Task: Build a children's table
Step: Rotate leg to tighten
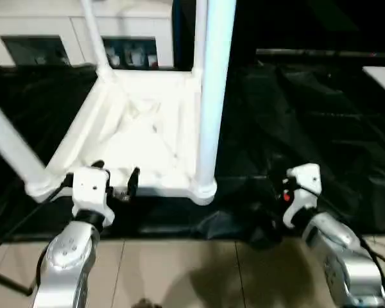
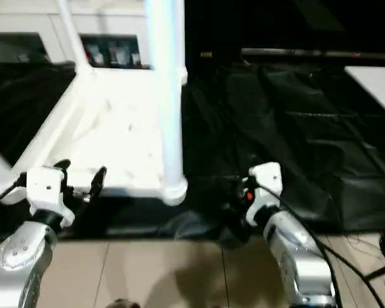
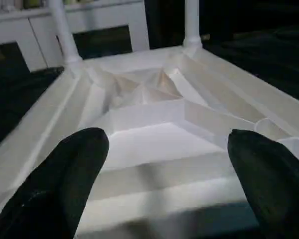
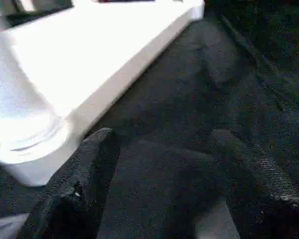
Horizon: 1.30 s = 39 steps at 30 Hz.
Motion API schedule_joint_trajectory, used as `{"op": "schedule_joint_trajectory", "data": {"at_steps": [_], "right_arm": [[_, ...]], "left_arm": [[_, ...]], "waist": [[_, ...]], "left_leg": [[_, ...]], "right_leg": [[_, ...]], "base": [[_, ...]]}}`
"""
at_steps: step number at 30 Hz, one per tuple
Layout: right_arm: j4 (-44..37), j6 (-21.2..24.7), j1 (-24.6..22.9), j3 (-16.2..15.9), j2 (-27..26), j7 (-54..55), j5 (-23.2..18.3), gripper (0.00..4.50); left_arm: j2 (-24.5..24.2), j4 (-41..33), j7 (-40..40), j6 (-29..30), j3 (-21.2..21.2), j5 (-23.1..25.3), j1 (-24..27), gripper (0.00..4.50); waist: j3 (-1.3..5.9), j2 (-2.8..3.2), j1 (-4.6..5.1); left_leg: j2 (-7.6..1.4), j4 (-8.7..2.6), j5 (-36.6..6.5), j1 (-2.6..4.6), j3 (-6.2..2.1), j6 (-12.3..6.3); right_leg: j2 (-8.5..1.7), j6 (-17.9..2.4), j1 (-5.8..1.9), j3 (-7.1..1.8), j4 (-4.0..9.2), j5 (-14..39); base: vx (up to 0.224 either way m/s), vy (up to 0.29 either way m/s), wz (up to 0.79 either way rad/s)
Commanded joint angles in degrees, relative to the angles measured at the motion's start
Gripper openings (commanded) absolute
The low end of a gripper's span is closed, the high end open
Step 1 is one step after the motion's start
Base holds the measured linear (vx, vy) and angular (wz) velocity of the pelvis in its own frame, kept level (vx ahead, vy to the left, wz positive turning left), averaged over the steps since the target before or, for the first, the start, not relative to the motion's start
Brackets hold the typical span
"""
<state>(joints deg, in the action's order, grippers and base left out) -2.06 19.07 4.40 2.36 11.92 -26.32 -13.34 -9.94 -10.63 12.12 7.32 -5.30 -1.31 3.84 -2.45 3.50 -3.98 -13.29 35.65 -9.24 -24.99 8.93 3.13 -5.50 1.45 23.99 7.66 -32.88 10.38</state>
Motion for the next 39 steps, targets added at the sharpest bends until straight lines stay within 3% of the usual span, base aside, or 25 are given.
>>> {"op": "schedule_joint_trajectory", "data": {"at_steps": [1, 2, 3, 4, 5, 6, 8, 9, 11, 13, 15, 17, 19, 22, 23, 24, 25, 26, 28, 32, 33, 34, 35, 37, 39], "right_arm": [[-0.06, -1.11, -0.14, -0.09, 0.62, -0.15, 0.33, 3.2], [0.06, -1.28, -0.1, -0.18, 0.63, -0.15, 0.34, 3.2], [0.13, -1.35, -0.06, -0.25, 0.61, -0.15, 0.32, 3.2], [0.2, -1.41, 0.02, -0.26, 0.57, -0.23, 0.28, 3.2], [0.21, -1.45, 0.05, -0.29, 0.54, -0.27, 0.27, 3.2], [0.2, -1.51, 0.07, -0.32, 0.5, -0.33, 0.24, 3.2], [0.23, -2.04, -0.02, -0.7, 0.62, -1.02, 0.18, 3.2], [0.23, -2.04, -0.02, -0.7, 0.62, -1.02, 0.18, 3.2], [0.34, -2.8, -0.09, -1.14, 0.99, -1.7, 0.31, 3.2], [0.43, -3.39, -0.12, -1.43, 1.4, -2.42, -0.05, 3.2], [0.25, -2.85, -0.25, -1.35, 1.48, -3.35, -1.11, 3.2], [-0.21, -2.75, -0.57, -1.9, 1.95, -4.71, -1.55, 3.2], [-0.43, -2.96, -0.76, -2.21, 2.18, -5.14, -1.48, 3.2], [-0.4, -3.29, -0.75, -1.74, 1.77, -4.82, -1.93, 3.2], [-0.43, -3.32, -0.6, -1.43, 1.65, -4.76, -2.26, 3.2], [-0.4, -3.38, -0.45, -1.13, 1.65, -4.77, -2.44, 3.2], [-0.39, -3.39, -0.39, -1.03, 1.67, -4.78, -2.49, 3.2], [-0.3, -3.5, -0.34, -0.85, 1.73, -4.78, -2.52, 3.2], [-0.2, -3.69, -0.28, -0.73, 1.88, -4.78, -2.45, 3.2], [0.37, -4.12, 0.52, -0.33, 2.38, -5.03, -2.52, 3.2], [0.56, -4.21, 0.78, -0.4, 2.46, -5.16, -2.45, 3.2], [0.67, -4.16, 0.92, -0.45, 2.48, -5.21, -2.43, 3.2], [1.0, -4.01, 1.34, -0.59, 2.51, -5.32, -2.41, 3.2], [1.55, -3.76, 2.01, -0.8, 2.43, -5.36, -2.46, 3.2], [2.7, -3.74, 3.24, -1.38, 2.1, -5.11, -2.12, 3.2]], "left_arm": [[0.0, 0.16, -0.18, -1.05, 0.28, 0.4, -0.48, 4.47], [0.02, 0.19, -0.23, -1.02, 0.29, 0.51, -0.51, 4.47], [-0.07, 0.25, -0.33, -1.21, 0.34, 0.8, -0.55, 4.47], [-0.13, 0.33, -0.31, -1.45, 0.4, 0.84, -0.65, 4.47], [-0.17, 0.4, -0.32, -1.53, 0.43, 0.85, -0.72, 4.47], [-0.25, 0.5, -0.44, -1.48, 0.44, 0.94, -0.85, 4.47], [-0.43, 0.88, -0.78, -1.45, 0.42, 0.99, -1.08, 4.47], [-0.43, 0.88, -0.78, -1.45, 0.42, 0.99, -1.08, 4.47], [-0.62, 1.22, -0.94, -1.63, 0.53, 1.0, -1.18, 4.47], [-0.64, 1.54, -0.98, -1.91, 0.55, 1.16, -1.16, 4.47], [-0.56, 1.58, -0.96, -2.07, 0.51, 1.26, -1.02, 4.47], [-0.44, 1.55, -0.99, -2.45, 0.56, 1.05, -0.68, 4.47], [-0.43, 1.71, -1.19, -3.3, 0.69, 1.31, -0.62, 4.47], [-0.86, 1.66, -2.27, -3.41, 1.16, 2.94, -0.88, 4.47], [-0.82, 1.75, -2.05, -2.96, 1.42, 2.75, -1.18, 4.47], [-0.63, 2.16, -2.15, -2.88, 1.82, 2.93, -1.74, 4.47], [-0.53, 2.36, -2.15, -2.92, 1.98, 2.96, -1.97, 4.47], [0.12, 2.84, -2.62, -3.3, 1.95, 2.73, -2.66, 4.47], [1.23, 3.23, -3.22, -2.83, 1.55, 1.79, -3.44, 4.47], [1.95, 5.46, -4.93, -1.9, 2.21, 2.96, -5.51, 4.47], [2.01, 5.85, -5.41, -1.7, 2.13, 3.23, -5.86, 4.47], [2.0, 5.98, -5.62, -1.68, 2.07, 3.38, -6.0, 4.47], [1.96, 6.31, -6.06, -1.57, 1.89, 3.61, -6.4, 4.47], [1.88, 6.71, -6.38, -1.56, 1.6, 3.71, -6.98, 4.47], [1.81, 7.07, -6.43, -1.81, 1.18, 3.61, -7.76, 4.47]], "waist": [[0.18, 1.84, -4.66], [0.81, 0.67, -6.03], [2.57, -0.94, -7.39], [0.08, -3.77, -4.52], [0.42, -4.5, -4.86], [-0.37, -4.53, -6.1], [2.01, -2.46, -7.68], [2.35, -1.64, -7.35], [2.95, -1.94, -6.79], [2.92, -1.79, -7.58], [3.17, -0.88, -6.53], [3.54, 0.87, -2.32], [3.28, -0.06, -1.83], [3.06, -2.41, -1.75], [2.01, -3.52, -2.9], [1.75, -2.97, -2.07], [1.33, -1.0, -0.71], [1.19, 3.12, 1.29], [1.73, 2.26, 0.35], [3.41, 1.63, 0.67], [3.94, -1.61, 0.29], [3.27, -4.46, 0.07], [2.79, -4.36, -0.6], [1.36, -3.64, -0.8], [2.38, -1.7, 0.83]], "left_leg": [[-1.01, -14.7, -61.14, -6.32, 4.82, 7.51], [-0.37, -13.92, -61.15, -5.2, 6.14, 6.25], [-1.99, -10.37, -44.12, -3.32, 6.81, 5.25], [1.45, 10.7, -16.57, 7.37, 0.59, 3.61], [4.19, 9.92, -6.1, -0.66, -3.89, -0.96], [4.6, 8.51, -4.51, -1.66, -4.74, -0.68], [2.17, 0.37, -8.16, 4.98, -2.95, -5.58], [1.94, -1.2, -8.42, 5.64, -2.32, -8.71], [2.2, -1.12, -7.72, 3.88, -0.83, -17.38], [0.89, -0.62, -8.49, 3.61, -1.7, -16.52], [0.92, -3.38, -8.49, 4.81, -1.36, -18.07], [1.98, -6.87, -2.46, 8.54, -1.85, -27.43], [-1.51, -7.34, 4.25, 5.96, -3.28, -29.78], [-2.26, -8.9, -18.3, 3.42, -3.08, -10.11], [0.28, -1.4, -25.82, 4.52, -3.93, -0.13], [0.9, 3.3, -20.97, 5.77, -6.31, 0.92], [1.28, 1.47, -16.92, 3.52, -7.12, 1.0], [-7.57, -9.76, -43.46, 3.56, -13.73, 7.78], [-6.35, -11.25, -52.72, 2.53, -11.89, 12.03], [1.44, -11.25, -47.31, 3.27, -8.96, 10.34], [3.52, -9.33, -40.47, 2.39, -7.89, 10.56], [4.8, 0.07, -20.56, 2.74, -6.78, 4.48], [6.35, 4.04, -2.81, 0.97, -6.66, 0.08], [4.32, 1.6, -0.79, -0.14, -5.94, 0.78], [0.68, -5.75, -24.49, 1.17, -7.52, 3.16]], "right_leg": [[2.97, -4.13, -7.06, 2.87, -12.36, 20.23], [3.13, -3.84, -6.75, 2.27, -13.27, 19.07], [0.98, -1.69, -7.32, -5.65, -14.36, 33.51], [-10.76, 0.68, 6.85, -10.79, 7.05, 72.45], [-8.0, -1.97, -2.37, -14.33, 4.48, 69.2], [-8.2, -2.52, -4.23, -12.61, 3.99, 62.66], [-4.13, -9.18, -3.52, -12.3, 0.81, 26.32], [-2.88, -11.12, -2.98, -10.92, 0.19, 20.69], [-6.42, -12.33, -4.91, -11.8, 2.4, 13.15], [-9.56, -10.64, -5.46, -13.18, 4.69, 18.82], [-5.99, -9.2, -4.83, -10.6, 3.84, 19.2], [3.21, -3.75, 0.24, -2.62, -6.7, 12.46], [1.74, 1.89, 1.13, -2.1, -10.66, 10.17], [-3.27, -3.45, -2.42, -5.96, -5.03, 7.09], [-12.07, -9.34, -0.39, -11.15, 1.95, 20.06], [-13.78, -11.61, -1.52, -10.1, 3.87, 27.15], [-7.03, -8.52, -4.14, -4.45, 5.11, 35.49], [0.45, -1.17, -3.0, -1.9, -7.13, 20.84], [3.14, 0.33, -1.52, -1.26, -12.55, 11.19], [1.44, -3.04, -4.7, -2.35, -6.07, 6.86], [-3.24, -3.42, -5.61, -5.72, -1.8, 12.42], [-12.42, -3.48, -3.93, -8.68, 5.03, 30.26], [-11.8, -2.58, -5.41, -8.81, 7.04, 37.02], [-10.75, -5.19, -6.27, -5.42, 6.41, 38.63], [-3.36, -5.68, -5.98, -2.78, 1.94, 26.93]], "base": [[-0.234, 0.035, -0.15], [-0.189, -0.01, 0.06], [-0.058, -0.151, 0.1], [-0.058, -0.151, 0.1], [-0.003, -0.099, -0.09], [0.0, 0.0, 0.0], [-0.046, 0.02, 0.22], [-0.138, 0.057, 0.39], [-0.104, 0.098, 0.25], [-0.023, 0.209, 0.05], [-0.032, 0.239, 0.08], [-0.036, 0.254, 0.04], [-0.034, 0.226, 0.04], [-0.093, 0.142, -0.07], [-0.14, 0.097, -0.04], [-0.112, 0.076, -0.19], [-0.112, 0.076, -0.19], [-0.1, 0.1, -0.21], [-0.127, 0.097, 0.13], [-0.108, -0.012, -0.03], [-0.097, -0.078, -0.22], [-0.097, -0.078, -0.22], [-0.079, -0.099, -0.3], [-0.049, -0.041, -0.5], [-0.015, 0.006, -0.22]]}}
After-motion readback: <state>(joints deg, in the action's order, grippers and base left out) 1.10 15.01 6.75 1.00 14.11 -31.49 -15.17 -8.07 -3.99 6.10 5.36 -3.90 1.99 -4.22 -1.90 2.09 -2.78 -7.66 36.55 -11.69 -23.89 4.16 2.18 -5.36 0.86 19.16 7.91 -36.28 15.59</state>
